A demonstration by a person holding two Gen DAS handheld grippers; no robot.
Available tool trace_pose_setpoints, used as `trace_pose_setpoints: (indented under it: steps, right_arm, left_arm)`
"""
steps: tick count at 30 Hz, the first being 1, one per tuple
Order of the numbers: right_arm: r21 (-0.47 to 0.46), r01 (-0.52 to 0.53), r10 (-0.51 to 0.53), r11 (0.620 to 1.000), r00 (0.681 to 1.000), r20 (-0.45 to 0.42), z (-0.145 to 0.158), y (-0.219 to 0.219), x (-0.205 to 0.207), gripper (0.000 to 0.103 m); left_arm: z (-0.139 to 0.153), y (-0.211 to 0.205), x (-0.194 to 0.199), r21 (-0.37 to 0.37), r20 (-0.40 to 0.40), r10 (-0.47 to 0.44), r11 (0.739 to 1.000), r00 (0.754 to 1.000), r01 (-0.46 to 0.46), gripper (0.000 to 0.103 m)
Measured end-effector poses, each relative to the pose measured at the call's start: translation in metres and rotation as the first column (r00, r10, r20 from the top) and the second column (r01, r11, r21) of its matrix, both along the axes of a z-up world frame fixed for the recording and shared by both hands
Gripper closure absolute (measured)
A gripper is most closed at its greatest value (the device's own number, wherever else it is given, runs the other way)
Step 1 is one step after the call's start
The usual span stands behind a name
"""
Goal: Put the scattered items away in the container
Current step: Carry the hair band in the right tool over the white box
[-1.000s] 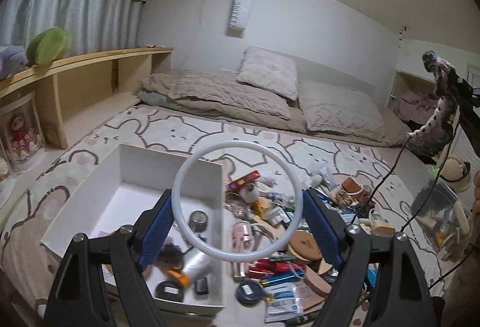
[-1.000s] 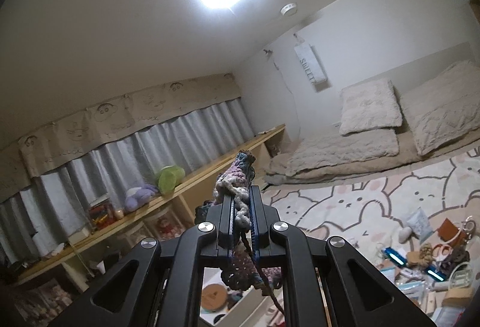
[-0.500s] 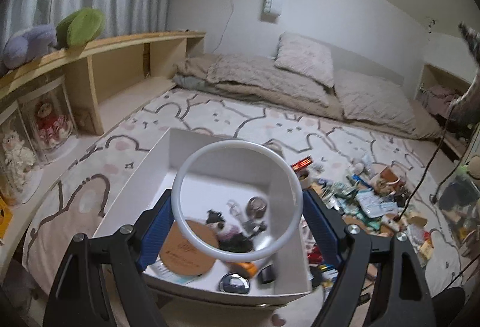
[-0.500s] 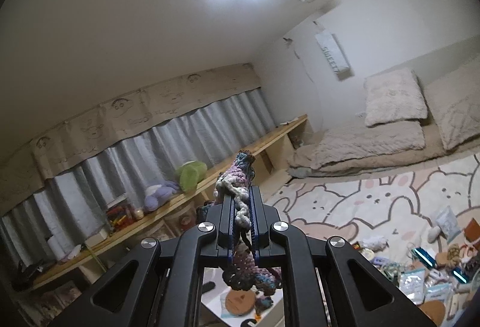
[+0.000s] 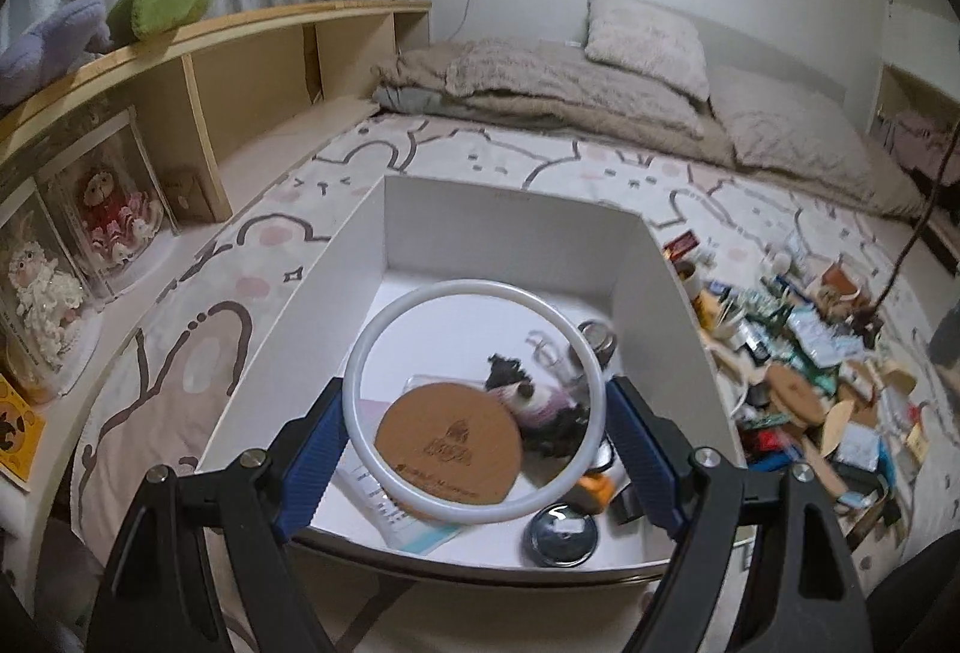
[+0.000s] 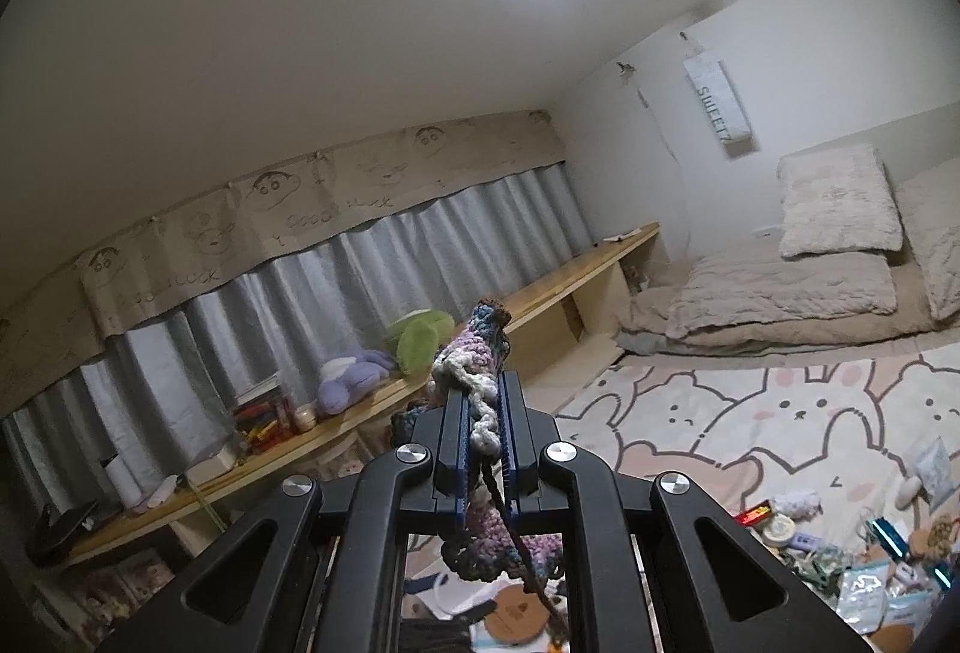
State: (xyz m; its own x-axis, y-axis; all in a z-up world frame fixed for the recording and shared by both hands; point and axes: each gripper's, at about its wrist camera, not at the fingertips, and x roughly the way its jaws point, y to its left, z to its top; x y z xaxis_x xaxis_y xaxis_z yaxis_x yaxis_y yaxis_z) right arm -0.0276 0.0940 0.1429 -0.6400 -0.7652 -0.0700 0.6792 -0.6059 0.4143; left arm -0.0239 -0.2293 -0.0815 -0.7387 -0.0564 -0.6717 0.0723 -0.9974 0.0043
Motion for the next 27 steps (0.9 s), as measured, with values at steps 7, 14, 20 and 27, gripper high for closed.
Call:
trace_pose_setpoints:
  steps: [7, 14, 20, 27]
  right_arm:
    - [0.019, -0.034, 0.034, 0.999, 0.999, 0.002, 0.006, -0.030, -0.008, 0.093]
    - [0.055, -0.056, 0.056, 0.997, 0.998, 0.005, 0.005, -0.059, -0.015, 0.093]
    - [0.066, -0.070, 0.068, 0.995, 0.997, 0.036, -0.003, -0.081, -0.028, 0.093]
    - [0.088, -0.069, 0.062, 0.994, 0.995, 0.082, -0.020, -0.106, -0.050, 0.093]
  left_arm:
    - [-0.020, 0.002, -0.013, -0.052, 0.082, -0.040, 0.998, 0.996, 0.045, 0.019]
    - [-0.032, -0.001, -0.022, -0.064, 0.144, -0.071, 0.995, 0.987, 0.081, 0.019]
    - [-0.043, -0.004, -0.034, -0.064, 0.216, -0.110, 0.990, 0.970, 0.126, 0.019]
    - [-0.050, -0.007, -0.042, -0.017, 0.270, -0.144, 0.988, 0.952, 0.154, 0.019]
